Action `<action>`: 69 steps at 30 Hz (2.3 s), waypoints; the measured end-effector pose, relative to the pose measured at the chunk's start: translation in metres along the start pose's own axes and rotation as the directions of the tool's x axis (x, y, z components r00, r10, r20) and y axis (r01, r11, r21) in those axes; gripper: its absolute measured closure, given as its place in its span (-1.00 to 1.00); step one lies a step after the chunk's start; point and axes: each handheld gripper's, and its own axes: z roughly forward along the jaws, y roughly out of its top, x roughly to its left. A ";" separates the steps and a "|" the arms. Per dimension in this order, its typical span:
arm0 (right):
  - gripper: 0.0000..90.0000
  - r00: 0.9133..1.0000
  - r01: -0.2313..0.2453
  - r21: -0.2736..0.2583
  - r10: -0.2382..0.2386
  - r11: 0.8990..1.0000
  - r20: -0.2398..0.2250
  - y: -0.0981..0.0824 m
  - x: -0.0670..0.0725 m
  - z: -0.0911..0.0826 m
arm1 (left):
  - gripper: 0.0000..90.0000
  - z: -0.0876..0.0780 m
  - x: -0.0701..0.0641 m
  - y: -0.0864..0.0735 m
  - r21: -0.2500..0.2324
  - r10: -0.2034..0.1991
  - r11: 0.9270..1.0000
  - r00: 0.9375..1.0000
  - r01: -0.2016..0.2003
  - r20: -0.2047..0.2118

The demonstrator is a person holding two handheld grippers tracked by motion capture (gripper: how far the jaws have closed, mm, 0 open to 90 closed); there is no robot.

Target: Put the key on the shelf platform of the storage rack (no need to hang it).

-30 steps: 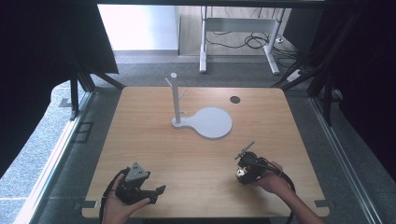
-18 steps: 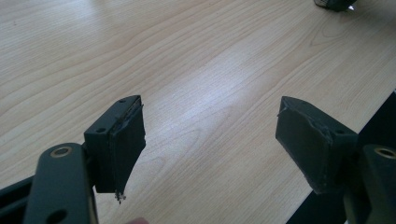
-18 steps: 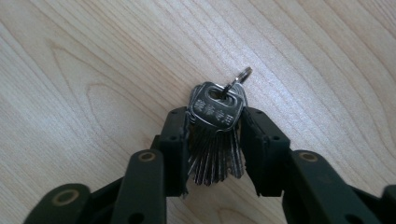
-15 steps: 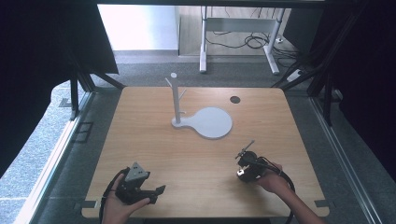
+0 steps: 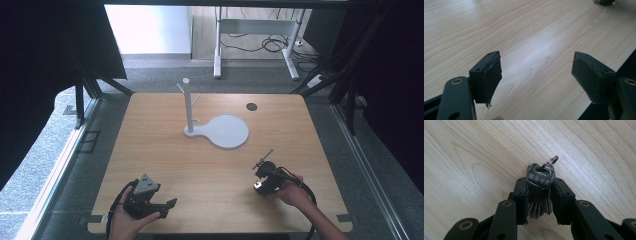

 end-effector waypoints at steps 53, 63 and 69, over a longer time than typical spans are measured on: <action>0.50 0.999 0.029 -0.056 -0.027 0.998 0.032 0.008 -0.004 -0.052 | -0.46 -0.002 0.001 0.000 -0.010 -0.004 1.000 1.000 0.004 -0.004; 0.50 0.999 0.032 -0.065 -0.029 0.997 0.041 0.013 -0.007 -0.066 | -0.46 -0.004 0.002 0.000 -0.015 -0.008 1.000 1.000 0.008 -0.005; 0.50 0.999 0.024 -0.076 -0.020 0.997 0.045 0.016 -0.010 -0.073 | -0.46 -0.003 0.002 0.000 -0.014 -0.007 1.000 1.000 0.007 -0.006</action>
